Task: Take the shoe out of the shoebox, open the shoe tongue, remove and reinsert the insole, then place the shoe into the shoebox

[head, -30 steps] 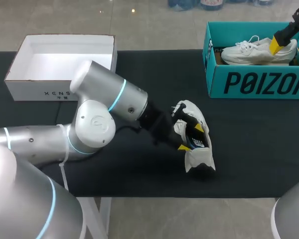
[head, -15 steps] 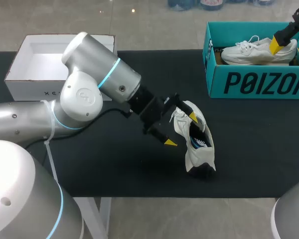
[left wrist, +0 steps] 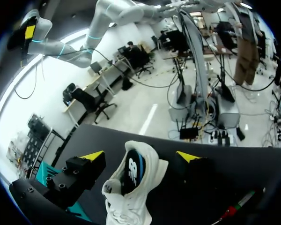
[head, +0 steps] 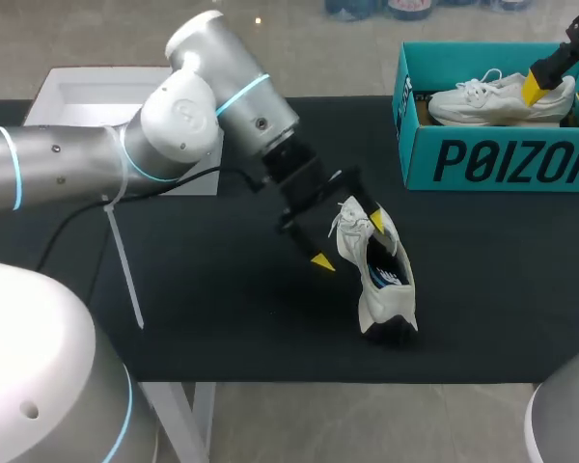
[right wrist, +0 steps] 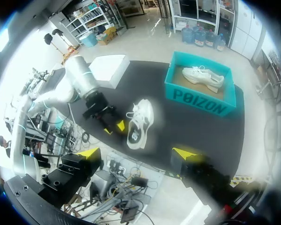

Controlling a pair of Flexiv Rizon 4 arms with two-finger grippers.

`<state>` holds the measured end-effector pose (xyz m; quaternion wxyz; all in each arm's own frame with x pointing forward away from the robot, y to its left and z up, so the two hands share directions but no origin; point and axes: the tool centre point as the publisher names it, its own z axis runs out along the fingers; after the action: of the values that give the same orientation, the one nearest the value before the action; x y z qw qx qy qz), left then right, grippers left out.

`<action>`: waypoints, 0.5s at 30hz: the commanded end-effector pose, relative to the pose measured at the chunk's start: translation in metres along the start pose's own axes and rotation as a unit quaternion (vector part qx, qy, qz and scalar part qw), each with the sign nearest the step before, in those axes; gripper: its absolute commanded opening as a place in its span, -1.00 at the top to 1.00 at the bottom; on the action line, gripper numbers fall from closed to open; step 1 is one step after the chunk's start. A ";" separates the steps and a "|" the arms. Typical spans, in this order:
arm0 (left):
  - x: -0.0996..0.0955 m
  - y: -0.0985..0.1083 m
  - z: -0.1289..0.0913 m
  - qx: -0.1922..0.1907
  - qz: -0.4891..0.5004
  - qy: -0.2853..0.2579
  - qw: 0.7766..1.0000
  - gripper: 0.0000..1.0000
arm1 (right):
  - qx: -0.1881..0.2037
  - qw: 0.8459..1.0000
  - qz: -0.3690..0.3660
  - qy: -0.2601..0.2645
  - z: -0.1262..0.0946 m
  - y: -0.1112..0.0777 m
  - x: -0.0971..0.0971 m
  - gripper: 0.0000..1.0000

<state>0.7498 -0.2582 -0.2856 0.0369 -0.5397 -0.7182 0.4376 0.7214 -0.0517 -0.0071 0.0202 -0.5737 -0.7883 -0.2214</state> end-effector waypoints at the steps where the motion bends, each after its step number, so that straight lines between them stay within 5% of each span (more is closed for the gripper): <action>1: -0.004 0.002 0.000 0.001 -0.001 0.043 0.999 -1.00 | 0.003 1.000 0.001 0.000 0.000 0.003 0.000 -1.00; 7: -0.004 0.002 0.000 0.001 -0.001 0.043 0.999 -1.00 | 0.003 1.000 0.001 0.000 0.000 0.003 0.000 -1.00; 15: -0.008 -0.002 0.005 -0.137 -0.074 0.134 0.979 -1.00 | 0.003 1.000 0.001 0.000 0.000 0.003 0.000 -1.00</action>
<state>0.7556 -0.2598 -0.2932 0.0884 -0.5346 -0.7625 0.3535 0.7214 -0.0517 -0.0071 0.0202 -0.5737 -0.7883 -0.2214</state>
